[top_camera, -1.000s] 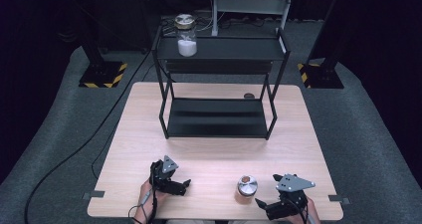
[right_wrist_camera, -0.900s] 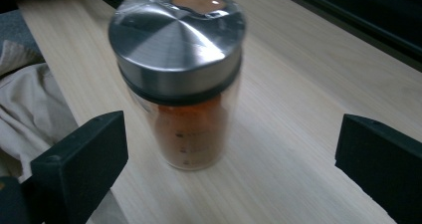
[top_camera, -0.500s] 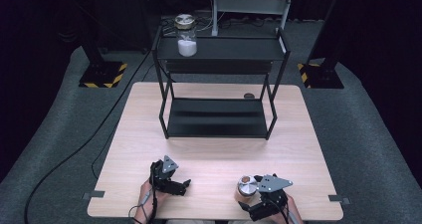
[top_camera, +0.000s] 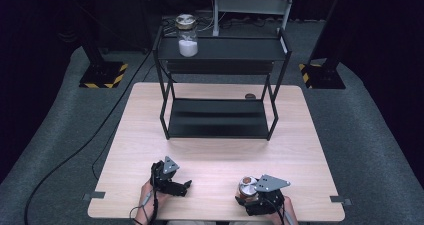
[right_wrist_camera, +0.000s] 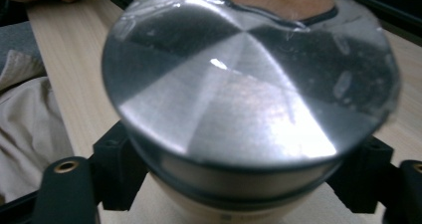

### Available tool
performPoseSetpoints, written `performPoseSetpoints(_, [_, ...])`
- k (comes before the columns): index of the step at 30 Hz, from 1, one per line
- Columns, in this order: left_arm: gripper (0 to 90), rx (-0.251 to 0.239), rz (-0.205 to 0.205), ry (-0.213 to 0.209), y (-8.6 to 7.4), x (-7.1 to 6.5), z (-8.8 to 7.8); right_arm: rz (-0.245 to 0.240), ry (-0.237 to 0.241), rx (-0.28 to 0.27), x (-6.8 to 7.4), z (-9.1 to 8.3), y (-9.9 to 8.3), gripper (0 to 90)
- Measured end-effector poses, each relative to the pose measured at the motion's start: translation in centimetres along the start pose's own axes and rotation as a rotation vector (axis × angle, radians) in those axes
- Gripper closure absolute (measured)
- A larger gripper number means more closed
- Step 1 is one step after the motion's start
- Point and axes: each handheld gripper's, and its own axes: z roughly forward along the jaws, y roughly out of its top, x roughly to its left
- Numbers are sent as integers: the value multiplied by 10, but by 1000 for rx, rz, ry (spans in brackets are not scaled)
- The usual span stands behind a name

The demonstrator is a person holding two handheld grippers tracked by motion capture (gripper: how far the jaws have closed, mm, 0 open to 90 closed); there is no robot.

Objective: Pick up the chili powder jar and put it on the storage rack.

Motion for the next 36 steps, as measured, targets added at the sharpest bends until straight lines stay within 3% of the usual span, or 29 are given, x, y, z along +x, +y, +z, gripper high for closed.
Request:
performPoseSetpoints(3, [0, 0, 0, 0, 0, 0, 0, 4, 4, 3, -1, -1, -1, 296])
performPoseSetpoints(14, [0, 0, 0, 0, 0, 0, 0, -10, -12, 1, 4, -1, -2, 307])
performPoseSetpoints(36, [0, 0, 0, 0, 0, 0, 0, 80, -68, 32, 1, -14, 23, 308])
